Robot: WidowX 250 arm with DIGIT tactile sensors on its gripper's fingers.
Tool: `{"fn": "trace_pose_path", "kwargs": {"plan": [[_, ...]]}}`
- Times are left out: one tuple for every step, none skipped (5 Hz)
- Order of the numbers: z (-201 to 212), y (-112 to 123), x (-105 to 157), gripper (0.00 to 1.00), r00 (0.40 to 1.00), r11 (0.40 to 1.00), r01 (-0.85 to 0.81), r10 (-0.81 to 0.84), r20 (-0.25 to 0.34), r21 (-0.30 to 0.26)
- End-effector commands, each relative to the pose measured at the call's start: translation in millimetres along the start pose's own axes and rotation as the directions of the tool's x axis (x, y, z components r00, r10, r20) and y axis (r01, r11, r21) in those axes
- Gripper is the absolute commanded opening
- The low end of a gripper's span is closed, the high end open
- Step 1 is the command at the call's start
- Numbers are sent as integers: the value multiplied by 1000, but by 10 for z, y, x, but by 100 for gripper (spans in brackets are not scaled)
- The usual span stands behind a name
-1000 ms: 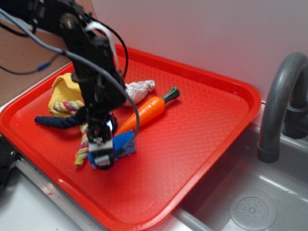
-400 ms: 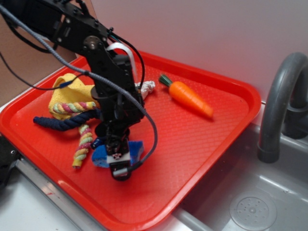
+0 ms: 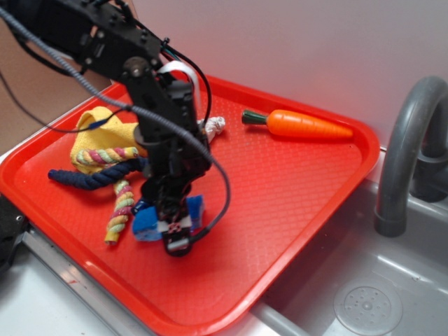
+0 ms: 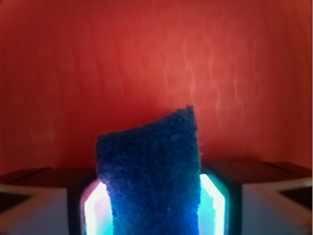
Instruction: Grab the blue sponge.
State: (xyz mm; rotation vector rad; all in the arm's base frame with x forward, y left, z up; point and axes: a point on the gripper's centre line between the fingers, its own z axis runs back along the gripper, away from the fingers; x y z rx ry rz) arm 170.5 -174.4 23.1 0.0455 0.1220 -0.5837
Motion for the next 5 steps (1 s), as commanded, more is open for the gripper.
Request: {"fn": "trace_pose_path", "kwargs": {"plan": [[910,570,-509,0,902,921,-387,387,191,-43],[1375,824,-738,0,814,840,-537,539,216,-72],[1795,990,-957,0,735,773,-623,631,248,-121],[1823,1041,-987,0,775,835,-539,543,324,-111],[1720,1047,-919,0,834,892,-439,448,322,-103]]}}
